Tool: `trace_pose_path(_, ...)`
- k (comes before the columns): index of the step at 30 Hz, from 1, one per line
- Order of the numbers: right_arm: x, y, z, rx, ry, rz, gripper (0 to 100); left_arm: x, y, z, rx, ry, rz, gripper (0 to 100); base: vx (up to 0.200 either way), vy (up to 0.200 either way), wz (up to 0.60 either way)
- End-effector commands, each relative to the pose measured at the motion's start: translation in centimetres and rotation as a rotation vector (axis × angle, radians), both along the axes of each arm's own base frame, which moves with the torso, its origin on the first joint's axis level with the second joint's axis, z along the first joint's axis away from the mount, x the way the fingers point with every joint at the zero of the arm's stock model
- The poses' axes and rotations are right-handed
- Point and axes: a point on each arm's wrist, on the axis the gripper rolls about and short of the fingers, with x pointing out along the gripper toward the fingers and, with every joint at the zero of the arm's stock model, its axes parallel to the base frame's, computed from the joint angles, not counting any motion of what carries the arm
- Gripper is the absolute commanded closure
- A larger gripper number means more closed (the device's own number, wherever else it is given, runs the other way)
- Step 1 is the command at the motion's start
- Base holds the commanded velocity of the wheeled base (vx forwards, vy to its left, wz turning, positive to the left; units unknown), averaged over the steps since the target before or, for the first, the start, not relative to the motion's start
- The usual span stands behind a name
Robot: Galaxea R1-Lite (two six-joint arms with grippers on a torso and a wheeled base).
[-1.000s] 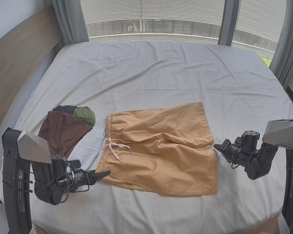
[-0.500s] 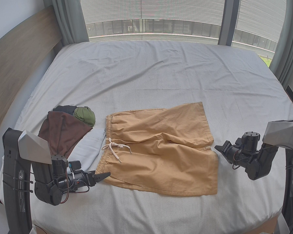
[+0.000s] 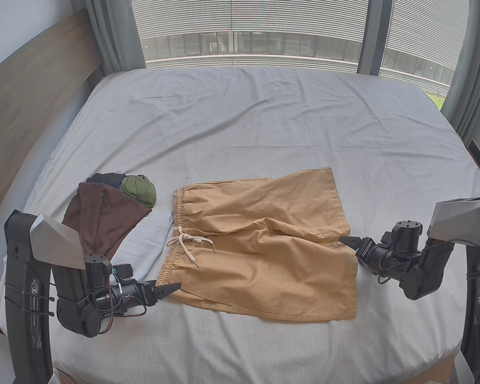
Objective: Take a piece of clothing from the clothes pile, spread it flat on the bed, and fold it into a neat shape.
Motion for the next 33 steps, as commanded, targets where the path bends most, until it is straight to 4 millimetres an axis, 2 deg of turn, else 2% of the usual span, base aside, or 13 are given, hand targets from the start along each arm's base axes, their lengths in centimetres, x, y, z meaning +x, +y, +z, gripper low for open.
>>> trace_pose_path(1, -0.1, 0.5, 0.0, 0.005, 0.006, 0.012, 0, 0.0, 0.0, 0.0, 0.000, 0.000, 0.001, 0, 0.000, 0.000, 0.00)
trace_pose_path(6, 0.0, 0.6, 0.2, 0.036, 0.012, -0.002, 0, 0.0, 0.0, 0.0, 0.000, 0.000, 0.001, 0, 0.000, 0.000, 0.00)
trace_pose_path(7, 0.1, 0.6, 0.3, 0.058, 0.014, -0.013, 100, 0.1, 0.0, 0.0, -0.001, -0.002, 0.001, 0, 0.000, 0.000, 0.00)
trace_pose_path(21, 0.5, 0.5, 0.6, 0.093, 0.008, -0.030, 100, 0.1, 0.0, -0.1, -0.001, -0.002, 0.001, 0, 0.000, 0.000, 0.00)
trace_pose_path(33, 1.9, -1.0, 1.1, 0.097, -0.048, -0.075, 100, 0.1, -0.1, -0.4, 0.002, 0.005, -0.001, 0, 0.000, 0.000, 0.00)
